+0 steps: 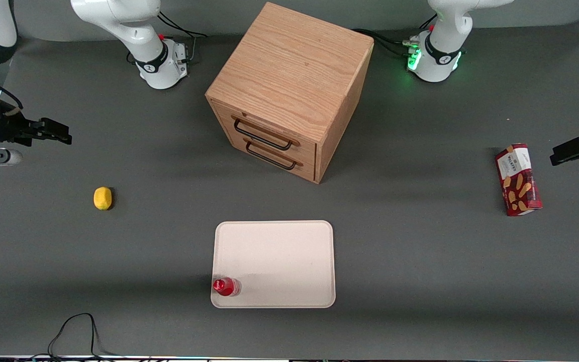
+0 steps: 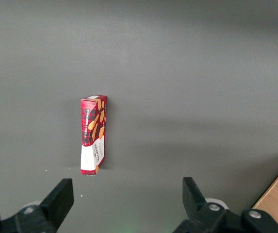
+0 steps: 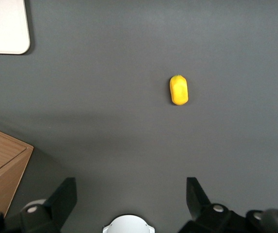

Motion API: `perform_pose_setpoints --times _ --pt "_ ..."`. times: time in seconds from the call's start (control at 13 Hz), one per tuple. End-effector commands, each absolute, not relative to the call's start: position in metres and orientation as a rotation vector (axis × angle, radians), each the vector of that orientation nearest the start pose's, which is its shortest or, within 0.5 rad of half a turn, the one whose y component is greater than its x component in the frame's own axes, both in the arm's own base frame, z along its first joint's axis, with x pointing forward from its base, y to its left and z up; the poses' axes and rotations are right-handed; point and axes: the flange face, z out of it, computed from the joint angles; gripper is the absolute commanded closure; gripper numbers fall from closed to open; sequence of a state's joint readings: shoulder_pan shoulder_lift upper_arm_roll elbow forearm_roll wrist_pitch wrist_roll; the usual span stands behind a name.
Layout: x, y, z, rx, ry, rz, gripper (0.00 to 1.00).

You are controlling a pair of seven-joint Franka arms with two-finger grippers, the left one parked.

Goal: Place coke bottle on tray

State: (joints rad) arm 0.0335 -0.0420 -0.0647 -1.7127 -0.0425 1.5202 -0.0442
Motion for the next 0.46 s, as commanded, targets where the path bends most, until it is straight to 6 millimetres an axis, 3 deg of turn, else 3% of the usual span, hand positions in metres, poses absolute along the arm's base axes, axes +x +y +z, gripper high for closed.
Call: perform_pose_setpoints --times 0.0,0.08,0.38 --pt "0.543 -0.01 0.591 -3.132 -0.06 0.212 0.0" --pt "0.547 0.009 0.593 -3.126 -0.079 0.202 0.0" --pt "0.558 0.011 0.595 -3.13 -0.017 0.185 0.0"
